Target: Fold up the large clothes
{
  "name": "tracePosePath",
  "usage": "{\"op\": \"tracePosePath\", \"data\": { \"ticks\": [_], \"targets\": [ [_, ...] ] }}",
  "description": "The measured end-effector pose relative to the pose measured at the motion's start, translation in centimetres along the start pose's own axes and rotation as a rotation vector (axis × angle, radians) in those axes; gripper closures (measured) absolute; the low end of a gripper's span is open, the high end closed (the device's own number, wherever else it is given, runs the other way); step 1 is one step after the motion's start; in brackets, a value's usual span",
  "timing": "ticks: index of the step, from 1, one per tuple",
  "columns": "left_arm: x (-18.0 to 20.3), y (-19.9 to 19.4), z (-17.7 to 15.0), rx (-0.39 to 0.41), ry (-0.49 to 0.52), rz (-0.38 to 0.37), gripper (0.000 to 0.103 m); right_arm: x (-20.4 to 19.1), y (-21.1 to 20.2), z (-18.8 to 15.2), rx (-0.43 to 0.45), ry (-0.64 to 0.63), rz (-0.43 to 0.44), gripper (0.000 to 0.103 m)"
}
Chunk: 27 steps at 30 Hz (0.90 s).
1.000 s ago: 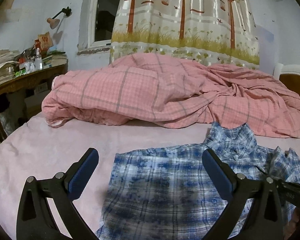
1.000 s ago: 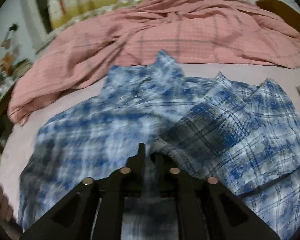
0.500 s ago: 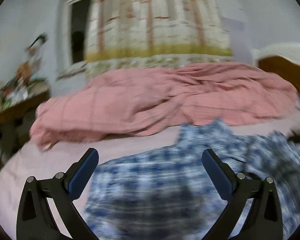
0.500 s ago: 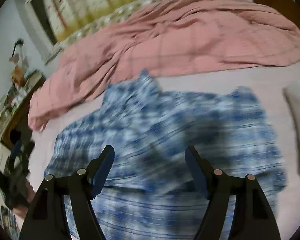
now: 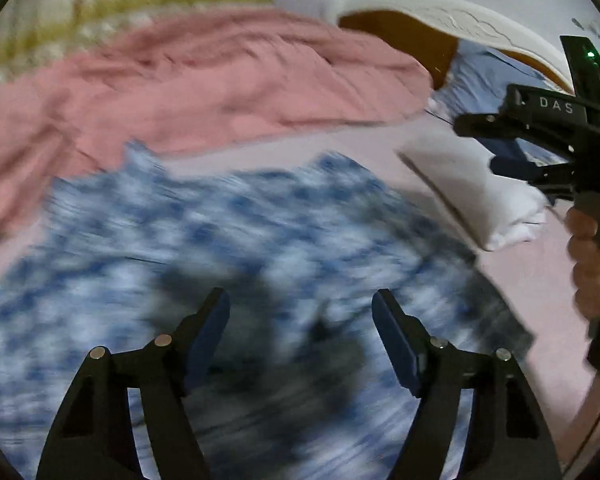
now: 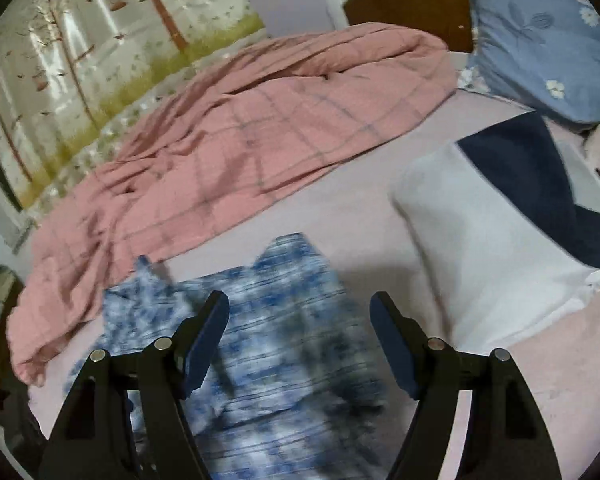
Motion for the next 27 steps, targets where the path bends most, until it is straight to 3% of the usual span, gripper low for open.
{"op": "tracePosePath", "data": {
  "ticks": [2, 6, 8, 9, 10, 11, 12, 13, 16, 21, 24, 27],
  "targets": [
    [0.7, 2.2, 0.3, -0.049, -0.021, -0.01, 0.022, 1.0, 0.5, 0.0, -0.018, 0.034, 0.009, 0.028],
    [-0.6, 5.7, 0.0, -0.125, -0.098, 0.069, 0.022, 2.0, 1.4, 0.0, -0.042, 0.086, 0.037, 0.028],
    [-1.1, 6.2, 0.1, -0.127, -0.106, 0.096, 0.022, 2.2, 1.5, 0.0, -0.031, 0.076, 0.008, 0.028],
    [-1.3, 6.0, 0.4, -0.113, -0.093, 0.154, 0.022, 2.2, 1.6, 0.0, -0.032, 0.073, 0.001, 0.028],
    [-1.5, 5.8, 0.7, -0.1, -0.072, 0.23, 0.031, 2.2, 1.8, 0.0, -0.036, 0.074, -0.001, 0.028],
    [-1.7, 5.6, 0.8, -0.092, -0.047, 0.325, 0.071, 2.2, 2.0, -0.1, -0.045, 0.079, 0.002, 0.028],
    [-1.8, 5.6, 0.8, -0.107, -0.013, 0.394, 0.088, 2.1, 2.3, -0.3, -0.054, 0.088, 0.007, 0.028],
    [-1.5, 5.2, 1.0, -0.107, 0.025, 0.404, 0.1, 1.9, 2.6, -0.4, -0.062, 0.09, 0.009, 0.028],
    [-2.2, 1.9, 2.0, -0.012, 0.028, 0.432, 0.1, 0.2, 3.3, -1.1, -0.082, 0.023, 0.012, 0.028],
    [-6.7, -4.5, 3.8, 0.08, -0.091, 0.472, 0.101, -2.5, 5.8, -2.5, -0.153, -0.044, 0.03, 0.028],
    [-9.8, -7.1, 4.4, 0.076, -0.13, 0.515, 0.101, -4.0, 7.4, -3.7, -0.204, -0.105, 0.039, 0.028],
    [-12.6, -8.0, 5.1, 0.01, -0.152, 0.508, 0.101, -5.0, 8.3, -4.6, -0.216, -0.144, 0.024, 0.028]
  ]
}}
Point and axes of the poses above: each gripper's, at about its wrist camera, not at the fingertips, and y roughly the way its jaws point, x to its right, z to its top, the point moved 4 cm from there along y, roughly the way its jaws point, and after that the axes turned 5 degrees about y, right-handed, at the moved point
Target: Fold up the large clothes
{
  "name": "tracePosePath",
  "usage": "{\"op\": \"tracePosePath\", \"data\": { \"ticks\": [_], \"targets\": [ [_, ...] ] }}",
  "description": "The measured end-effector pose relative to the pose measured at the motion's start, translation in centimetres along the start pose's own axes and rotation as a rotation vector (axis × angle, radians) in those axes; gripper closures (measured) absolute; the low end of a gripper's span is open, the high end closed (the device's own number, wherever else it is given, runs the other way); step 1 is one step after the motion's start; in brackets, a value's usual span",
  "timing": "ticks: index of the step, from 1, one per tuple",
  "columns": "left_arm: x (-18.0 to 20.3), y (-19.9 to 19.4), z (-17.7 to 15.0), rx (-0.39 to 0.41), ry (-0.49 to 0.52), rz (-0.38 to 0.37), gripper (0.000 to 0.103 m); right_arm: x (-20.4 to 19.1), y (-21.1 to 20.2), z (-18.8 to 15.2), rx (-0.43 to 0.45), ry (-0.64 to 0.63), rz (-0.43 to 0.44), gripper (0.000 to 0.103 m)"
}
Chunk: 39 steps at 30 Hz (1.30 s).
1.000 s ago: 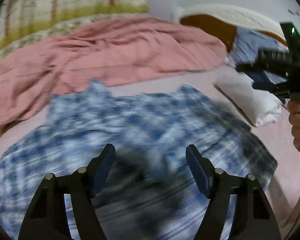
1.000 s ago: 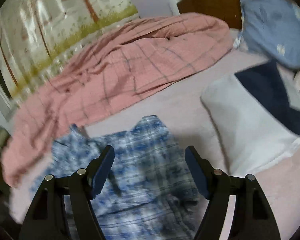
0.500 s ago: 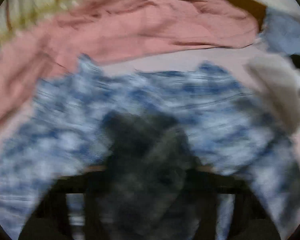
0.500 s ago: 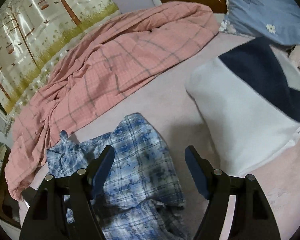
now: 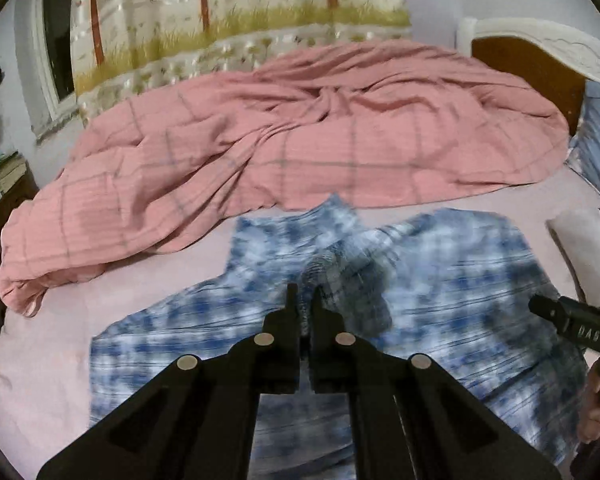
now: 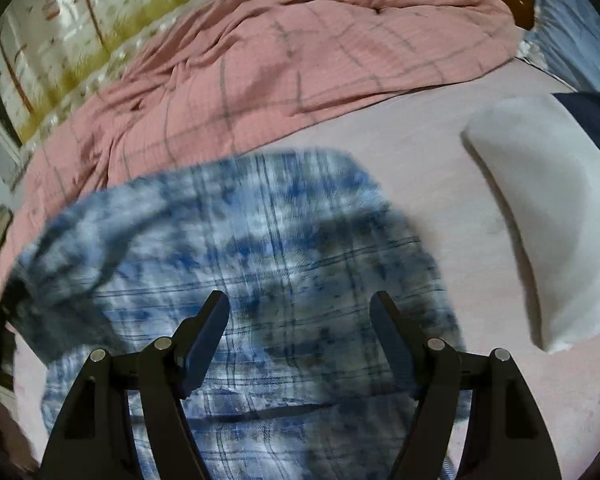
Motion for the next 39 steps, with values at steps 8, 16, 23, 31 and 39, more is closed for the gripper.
{"op": "tracePosePath", "data": {
  "ticks": [8, 16, 23, 31, 39],
  "targets": [
    [-5.8, -0.6, 0.7, -0.082, -0.172, -0.132, 0.101, -0.4, 3.8, -1.2, -0.068, -0.032, -0.059, 0.028],
    [-8.1, 0.9, -1.2, -0.155, -0.16, 0.025, 0.101, -0.1, 3.9, -1.2, -0.06, -0.029, -0.061, 0.028],
    [-9.6, 2.3, -2.3, -0.192, -0.112, 0.173, 0.101, -1.9, 3.8, -1.7, -0.074, -0.045, 0.002, 0.028],
    [-10.8, 4.9, -4.5, -0.233, -0.132, 0.173, 0.084, -3.3, 4.7, -2.6, -0.07, -0.132, -0.075, 0.028],
    [-11.8, 4.9, -7.8, -0.163, -0.17, 0.188, 0.035, 3.2, 4.3, 0.0, -0.026, -0.053, -0.263, 0.05]
  ]
}}
Point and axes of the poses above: each gripper's, at about its wrist camera, not at the fingertips, and y roughly the way its jaws point, x to its right, z to its top, the point moved 4 cm from there along y, roughly the way its jaws point, and after that the axes turned 5 degrees about y, right-handed, at the moved point
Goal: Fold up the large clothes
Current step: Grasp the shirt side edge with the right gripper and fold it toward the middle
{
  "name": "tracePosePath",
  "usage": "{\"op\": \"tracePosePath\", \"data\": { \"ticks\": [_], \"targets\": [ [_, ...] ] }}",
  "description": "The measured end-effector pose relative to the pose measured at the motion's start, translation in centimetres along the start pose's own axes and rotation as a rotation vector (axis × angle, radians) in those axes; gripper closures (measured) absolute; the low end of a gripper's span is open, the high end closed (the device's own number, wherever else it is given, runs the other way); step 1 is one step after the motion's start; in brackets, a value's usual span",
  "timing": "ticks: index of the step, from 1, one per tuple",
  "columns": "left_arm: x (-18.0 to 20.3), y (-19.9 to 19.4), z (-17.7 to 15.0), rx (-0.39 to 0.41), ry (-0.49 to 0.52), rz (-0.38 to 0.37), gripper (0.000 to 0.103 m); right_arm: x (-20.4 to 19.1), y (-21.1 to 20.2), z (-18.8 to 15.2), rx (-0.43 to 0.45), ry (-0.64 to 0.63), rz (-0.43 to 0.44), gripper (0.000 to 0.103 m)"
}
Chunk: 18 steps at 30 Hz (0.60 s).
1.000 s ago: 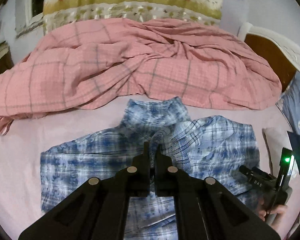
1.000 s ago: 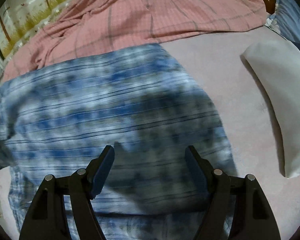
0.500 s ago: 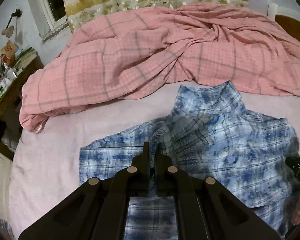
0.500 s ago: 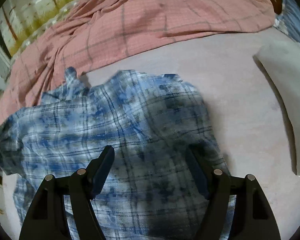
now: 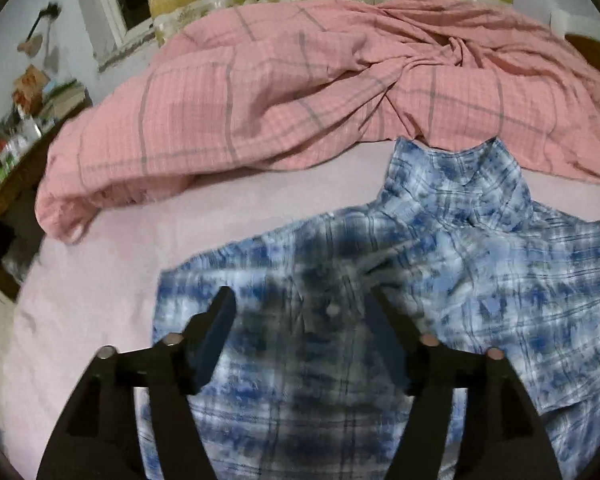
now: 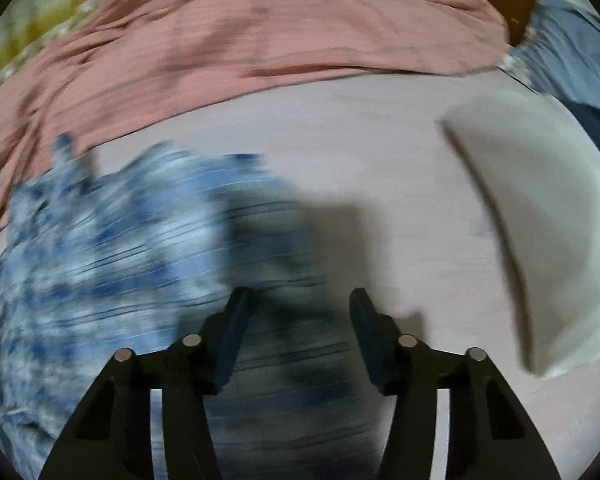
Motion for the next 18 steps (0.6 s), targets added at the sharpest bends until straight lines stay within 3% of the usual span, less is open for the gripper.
{"op": "tracePosePath", "data": {
  "ticks": [3, 6, 8, 13, 18],
  "targets": [
    [-0.2, -0.6, -1.6, 0.013, -0.039, -0.058, 0.033, 2.3, -0.6, 0.5, -0.029, 0.025, 0.01, 0.053],
    [0.0, -2.0, -3.5, 0.042, -0.056, -0.073, 0.032, 3.1, -4.4, 0.8, 0.018, 0.004, 0.157, 0.053],
    [0.4, -3.2, -4.7, 0.052, -0.043, -0.089, 0.032, 3.1, -6.8, 0.5, 0.037, -0.028, 0.21, 0.053],
    [-0.6, -7.4, -6.6, 0.12, -0.028, -0.094, 0.028, 1.7, -10.5, -1.9, 0.046, -0.231, 0.13, 0.052],
    [-2.1, -9.5, -8.2, 0.136, -0.059, -0.114, 0.027, 0.5, -9.2, -6.1, -0.031, -0.372, 0.107, 0.052]
  ]
}}
Point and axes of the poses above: each gripper's, at about its wrist camera, not at the fingertips, and y roughly the way its jaws point, x to its right, z to its top, the point moved 4 cm from there along y, roughly the way its jaws point, and after that the axes turned 5 degrees about y, right-handed, at the moved point
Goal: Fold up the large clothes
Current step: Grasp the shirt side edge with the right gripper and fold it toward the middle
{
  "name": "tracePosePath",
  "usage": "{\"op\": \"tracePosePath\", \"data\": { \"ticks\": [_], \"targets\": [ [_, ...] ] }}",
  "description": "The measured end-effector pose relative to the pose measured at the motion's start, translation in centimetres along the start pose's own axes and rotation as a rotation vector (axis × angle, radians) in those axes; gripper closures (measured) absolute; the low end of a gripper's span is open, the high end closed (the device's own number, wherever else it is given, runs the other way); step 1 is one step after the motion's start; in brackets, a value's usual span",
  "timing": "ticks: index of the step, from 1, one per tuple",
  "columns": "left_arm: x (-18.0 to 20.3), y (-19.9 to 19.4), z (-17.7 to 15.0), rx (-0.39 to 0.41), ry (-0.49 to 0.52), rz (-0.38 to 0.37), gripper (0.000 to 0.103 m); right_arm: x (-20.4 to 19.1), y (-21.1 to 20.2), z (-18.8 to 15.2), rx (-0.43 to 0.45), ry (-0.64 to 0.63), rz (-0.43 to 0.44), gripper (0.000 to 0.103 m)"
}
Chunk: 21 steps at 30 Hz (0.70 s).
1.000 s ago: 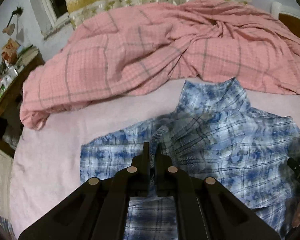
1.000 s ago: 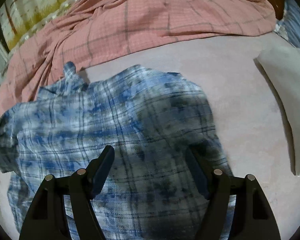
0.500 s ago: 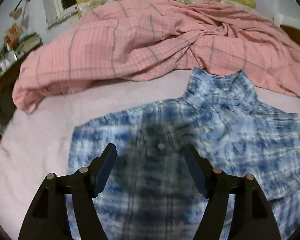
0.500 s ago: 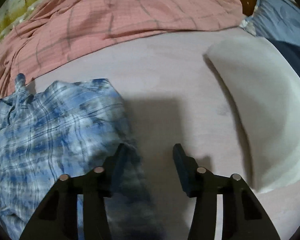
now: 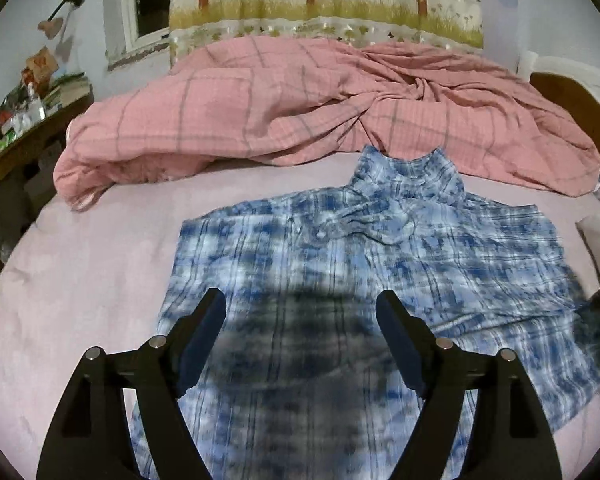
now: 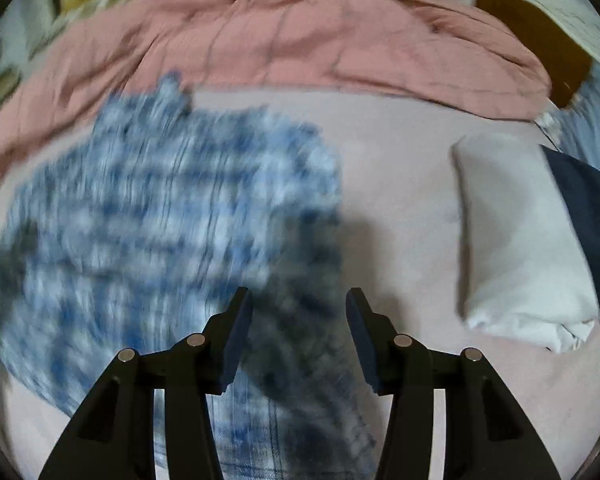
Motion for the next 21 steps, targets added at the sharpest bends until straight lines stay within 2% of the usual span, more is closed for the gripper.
{"op": "tracePosePath", "data": {
  "ticks": [2, 4, 5, 6, 10, 14, 21],
  "targets": [
    [-0.5, -0.1, -0.7, 0.004, -0.011, 0.003, 0.027, -1.0, 1.5, -1.1, -0.002, -0.055, -0.049, 0.052],
    [-0.8, 0.2, -1.3, 0.023, -0.006, 0.019, 0.027, -0.4, 2.9, -1.3, 0.015, -0.015, -0.077, 0.055],
    [-0.9, 0.6, -1.6, 0.031, -0.005, 0.034, 0.027, 0.4, 3.3, -1.2, 0.036, 0.043, -0.065, 0.06],
    [-1.1, 1.0, -1.9, 0.033, -0.005, 0.046, 0.027, 1.1, 3.7, -1.2, 0.04, 0.083, -0.045, 0.072],
    [-2.0, 4.1, -3.0, -0.022, -0.006, 0.079, 0.027, 3.4, 3.7, -1.1, 0.04, 0.189, 0.082, 0.078],
    [-4.7, 5.6, -4.0, -0.061, -0.084, 0.125, 0.027, 4.3, 3.9, -1.3, 0.04, 0.245, 0.14, 0.078],
    [-7.8, 6.6, -5.2, -0.095, -0.168, 0.183, 0.027, 4.4, 4.5, -1.1, 0.064, 0.243, 0.076, 0.078]
  ]
}}
Point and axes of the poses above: each gripper's, at about its wrist camera, not at the fingertips, and y roughly the way its jaws point, x to its right, z to its top, the point moved 4 cm from there along y, roughly the way its jaws point, and after that the axes turned 5 degrees about y, right-handed, at the moved point
